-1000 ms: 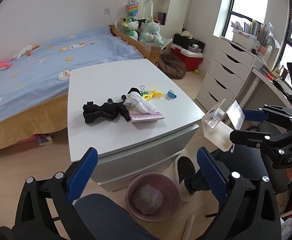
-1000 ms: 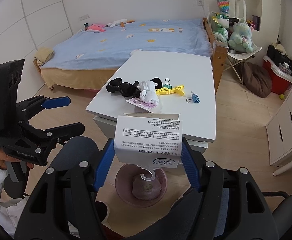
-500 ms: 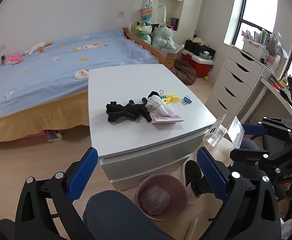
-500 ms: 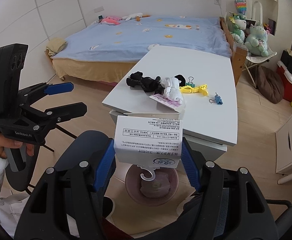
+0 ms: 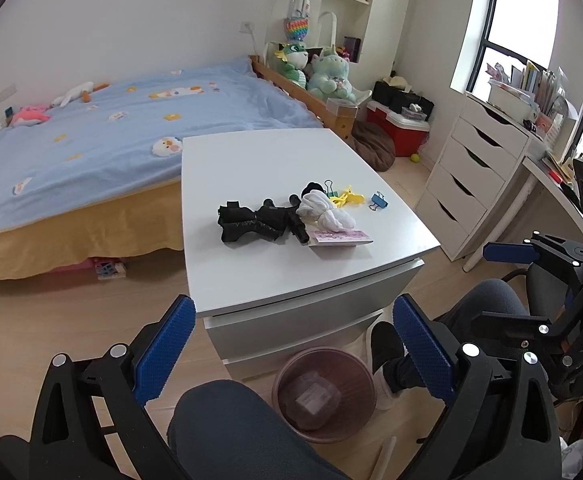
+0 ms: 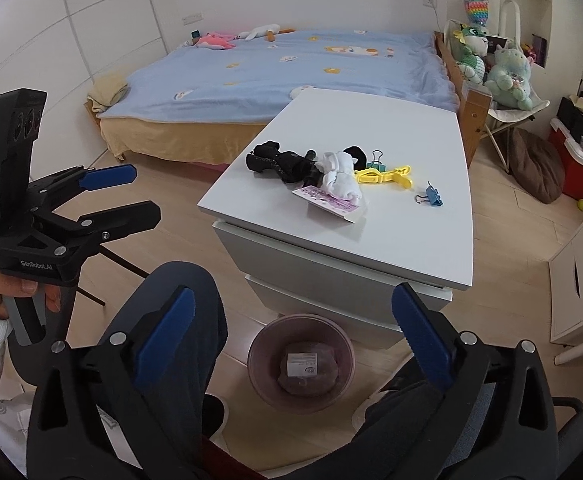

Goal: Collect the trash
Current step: 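Move the left gripper back toward the pink card on the table, then grasp the pink card with the left gripper and lift it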

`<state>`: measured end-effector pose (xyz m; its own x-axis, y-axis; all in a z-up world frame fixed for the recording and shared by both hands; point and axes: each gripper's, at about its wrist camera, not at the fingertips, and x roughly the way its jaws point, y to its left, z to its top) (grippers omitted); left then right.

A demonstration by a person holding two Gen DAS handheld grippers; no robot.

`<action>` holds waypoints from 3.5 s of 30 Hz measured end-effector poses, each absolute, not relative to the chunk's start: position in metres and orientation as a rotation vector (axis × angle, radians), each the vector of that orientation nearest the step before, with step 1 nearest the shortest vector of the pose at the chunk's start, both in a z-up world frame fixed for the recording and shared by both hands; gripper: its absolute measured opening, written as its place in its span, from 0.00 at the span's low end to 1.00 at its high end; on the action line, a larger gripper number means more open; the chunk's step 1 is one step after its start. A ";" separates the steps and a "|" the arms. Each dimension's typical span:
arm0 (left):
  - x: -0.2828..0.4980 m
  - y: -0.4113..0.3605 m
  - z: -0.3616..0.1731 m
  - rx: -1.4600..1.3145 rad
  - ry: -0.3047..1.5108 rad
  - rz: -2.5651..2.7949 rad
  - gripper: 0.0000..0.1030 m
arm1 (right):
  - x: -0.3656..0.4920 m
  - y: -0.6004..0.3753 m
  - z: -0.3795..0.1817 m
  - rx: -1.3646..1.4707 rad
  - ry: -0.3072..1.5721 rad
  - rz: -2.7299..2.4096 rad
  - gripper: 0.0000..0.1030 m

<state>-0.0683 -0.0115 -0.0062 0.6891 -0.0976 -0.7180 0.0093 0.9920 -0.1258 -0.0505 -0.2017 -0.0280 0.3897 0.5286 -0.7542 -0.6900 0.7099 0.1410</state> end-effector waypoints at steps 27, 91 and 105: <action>-0.043 -0.031 -0.009 -0.089 0.832 -0.102 0.93 | -0.008 -0.230 -0.020 -0.135 0.864 0.621 0.96; 0.063 -0.064 -0.054 -0.038 0.963 -0.102 0.61 | 0.039 -0.252 -0.043 -0.095 0.928 0.528 0.96; 0.050 -0.051 -0.021 -0.068 0.890 -0.103 0.61 | 0.059 -0.230 -0.038 -0.144 0.913 0.552 0.96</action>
<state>0.0497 -0.0512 -0.0213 0.6251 -0.1178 -0.7716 0.0616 0.9929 -0.1017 0.0590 -0.2301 -0.0381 0.4834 0.3919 -0.7827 -0.5109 0.8524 0.1113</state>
